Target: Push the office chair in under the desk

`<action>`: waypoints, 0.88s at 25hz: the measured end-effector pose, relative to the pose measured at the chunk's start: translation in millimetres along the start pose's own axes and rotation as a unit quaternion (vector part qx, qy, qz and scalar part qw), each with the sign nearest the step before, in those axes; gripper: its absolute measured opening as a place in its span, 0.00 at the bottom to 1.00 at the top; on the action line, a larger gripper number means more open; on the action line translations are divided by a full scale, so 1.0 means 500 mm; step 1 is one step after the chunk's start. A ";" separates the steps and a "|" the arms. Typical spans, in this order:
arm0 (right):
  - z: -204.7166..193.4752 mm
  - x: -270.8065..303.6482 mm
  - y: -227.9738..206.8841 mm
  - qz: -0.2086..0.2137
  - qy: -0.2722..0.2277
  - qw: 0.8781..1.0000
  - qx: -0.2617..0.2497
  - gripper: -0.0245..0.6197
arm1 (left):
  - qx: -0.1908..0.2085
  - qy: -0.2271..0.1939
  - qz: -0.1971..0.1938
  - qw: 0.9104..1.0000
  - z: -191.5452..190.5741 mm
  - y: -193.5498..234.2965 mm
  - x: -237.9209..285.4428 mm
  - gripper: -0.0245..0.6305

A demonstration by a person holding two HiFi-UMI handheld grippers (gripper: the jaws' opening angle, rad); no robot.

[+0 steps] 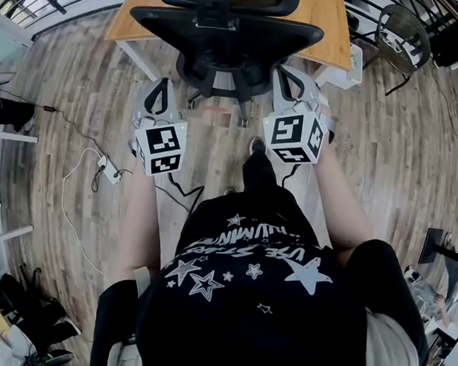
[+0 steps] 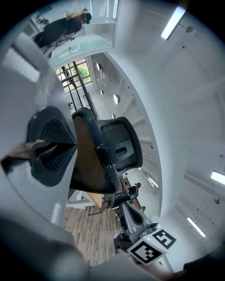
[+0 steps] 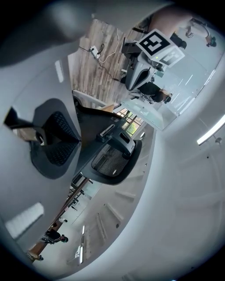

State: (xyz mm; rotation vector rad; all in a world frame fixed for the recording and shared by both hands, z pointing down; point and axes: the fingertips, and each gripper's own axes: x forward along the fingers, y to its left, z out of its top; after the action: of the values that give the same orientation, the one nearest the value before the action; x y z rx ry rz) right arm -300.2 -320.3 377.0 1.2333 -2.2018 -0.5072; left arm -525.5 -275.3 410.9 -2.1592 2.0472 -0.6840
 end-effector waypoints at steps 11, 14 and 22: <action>-0.058 -0.017 0.047 0.023 0.039 0.999 0.002 0.04 | -0.036 0.023 -0.029 0.999 -0.040 -0.039 -0.030 0.04; -0.066 -0.021 0.047 0.025 0.044 0.999 0.010 0.04 | -0.048 0.034 -0.038 0.998 -0.057 -0.050 -0.037 0.04; -0.066 -0.026 0.059 0.024 0.042 0.999 0.017 0.04 | -0.060 0.051 -0.050 0.996 -0.095 -0.066 -0.051 0.04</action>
State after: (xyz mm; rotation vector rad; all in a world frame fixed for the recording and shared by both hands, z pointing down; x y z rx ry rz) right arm -293.0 -296.1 415.6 1.1938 -2.1728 -0.3919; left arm -512.9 -236.3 458.8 -2.3529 2.0924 -0.7139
